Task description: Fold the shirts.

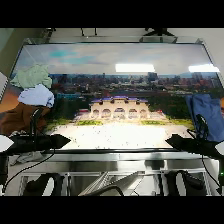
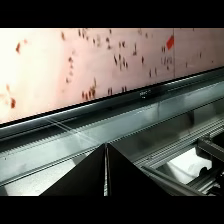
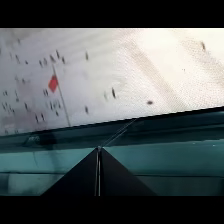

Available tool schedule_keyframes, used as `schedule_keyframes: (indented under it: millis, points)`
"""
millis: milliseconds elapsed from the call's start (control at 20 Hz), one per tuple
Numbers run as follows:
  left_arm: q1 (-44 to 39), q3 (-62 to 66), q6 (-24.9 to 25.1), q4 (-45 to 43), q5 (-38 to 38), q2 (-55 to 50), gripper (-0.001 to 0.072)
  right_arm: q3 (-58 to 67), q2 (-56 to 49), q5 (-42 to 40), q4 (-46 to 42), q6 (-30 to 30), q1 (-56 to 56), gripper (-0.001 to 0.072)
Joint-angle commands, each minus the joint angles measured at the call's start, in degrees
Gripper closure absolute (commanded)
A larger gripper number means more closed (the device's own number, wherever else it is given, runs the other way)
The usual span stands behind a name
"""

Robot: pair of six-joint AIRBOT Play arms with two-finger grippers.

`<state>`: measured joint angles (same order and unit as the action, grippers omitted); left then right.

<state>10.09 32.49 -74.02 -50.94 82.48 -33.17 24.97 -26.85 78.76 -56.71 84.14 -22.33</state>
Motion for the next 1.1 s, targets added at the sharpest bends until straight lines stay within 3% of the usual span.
schedule_keyframes:
  millis: [0, 300, 450, 500, 550, 600, 750, 900, 1050]
  points:
    - [0.0, 0.0, 0.0, 0.0, 0.0, 0.0, 0.0693, 0.0, 0.0, -0.1, 0.0, 0.0, 0.0, 0.0693]
    - [0.1, 0.3, 0.0, -0.7, -0.5, 0.0, 0.0693, 0.0, 0.1, -0.1, 0.0, 0.0, 0.0, 0.0693]
    - [4.3, 7.4, -0.6, -3.8, -0.6, -4.2, 0.0692, 0.0, 0.1, 0.0, 0.0, 0.0, 0.0, 0.0693]
    - [6.8, 10.8, -0.6, -3.8, -0.6, -6.4, 0.0659, 0.0, 0.1, 0.0, 0.0, 0.0, 0.0, 0.0693]
    - [9.5, 14.8, -0.6, -3.9, -0.8, -9.2, 0.0258, 0.0, 0.1, 0.0, 0.0, 0.0, 0.0, 0.0693]
    - [12.0, 18.8, -0.6, -3.9, -2.2, -12.5, 0.0005, 0.0, 0.0, -0.1, 0.0, 0.0, 0.0, 0.0693]
    - [16.3, 30.3, 3.6, -5.7, -9.8, -23.6, 0.0004, 0.0, 0.1, -0.1, 0.0, 0.0, 0.0, 0.0693]
    - [17.1, 44.8, 4.8, -13.7, -19.3, -38.2, 0.0004, 0.0, 0.0, -0.8, 0.0, 0.0, 0.0, 0.0693]
    - [17.0, 61.4, 5.0, -19.0, -20.5, -57.0, 0.0004, 0.0, 0.0, -4.3, 0.0, 0.0, 0.0, 0.0693]
